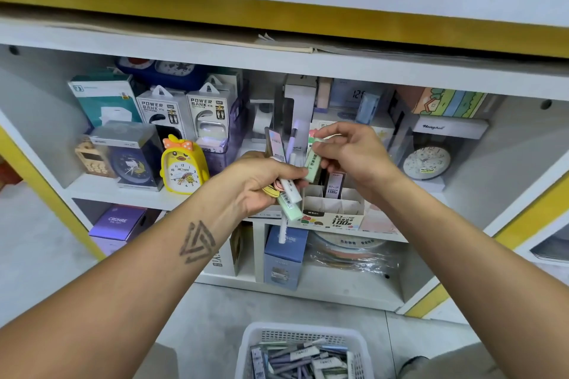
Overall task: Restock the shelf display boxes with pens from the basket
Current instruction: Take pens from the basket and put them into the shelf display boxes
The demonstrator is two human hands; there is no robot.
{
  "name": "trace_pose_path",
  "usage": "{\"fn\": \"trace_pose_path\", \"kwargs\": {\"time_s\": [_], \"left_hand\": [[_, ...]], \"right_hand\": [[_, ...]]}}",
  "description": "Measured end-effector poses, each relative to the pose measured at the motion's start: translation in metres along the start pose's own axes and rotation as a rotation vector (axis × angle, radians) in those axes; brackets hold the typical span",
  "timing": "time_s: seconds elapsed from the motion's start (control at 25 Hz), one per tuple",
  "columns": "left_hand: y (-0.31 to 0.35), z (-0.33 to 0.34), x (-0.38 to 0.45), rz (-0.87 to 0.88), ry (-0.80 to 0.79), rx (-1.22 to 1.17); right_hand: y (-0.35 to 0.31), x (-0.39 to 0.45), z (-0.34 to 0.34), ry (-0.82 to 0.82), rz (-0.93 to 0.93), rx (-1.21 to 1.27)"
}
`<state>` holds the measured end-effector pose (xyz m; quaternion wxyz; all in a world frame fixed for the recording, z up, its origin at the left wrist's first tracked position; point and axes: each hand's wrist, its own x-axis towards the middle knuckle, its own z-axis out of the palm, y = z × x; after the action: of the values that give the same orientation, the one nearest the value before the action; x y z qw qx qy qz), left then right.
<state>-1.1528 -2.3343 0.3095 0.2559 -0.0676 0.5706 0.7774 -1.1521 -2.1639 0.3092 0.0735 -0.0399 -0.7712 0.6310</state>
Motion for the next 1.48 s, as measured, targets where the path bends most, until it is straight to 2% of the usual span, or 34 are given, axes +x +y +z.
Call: {"fn": "trace_pose_path", "kwargs": {"time_s": [0.28, 0.64, 1.04, 1.48], "left_hand": [[0.01, -0.023, -0.001, -0.004, 0.104, -0.032], [0.024, -0.045, 0.001, -0.028, 0.1, -0.008], [0.032, -0.088, -0.005, -0.021, 0.191, 0.051], [0.029, -0.097, -0.01, -0.029, 0.12, 0.061]], "right_hand": [[-0.005, -0.001, -0.004, 0.036, -0.051, -0.058], [-0.002, -0.003, -0.005, -0.021, -0.195, -0.279], [0.03, 0.002, 0.06, -0.254, -0.359, -0.671], [0.044, 0.006, 0.071, -0.296, -0.393, -0.785]]}}
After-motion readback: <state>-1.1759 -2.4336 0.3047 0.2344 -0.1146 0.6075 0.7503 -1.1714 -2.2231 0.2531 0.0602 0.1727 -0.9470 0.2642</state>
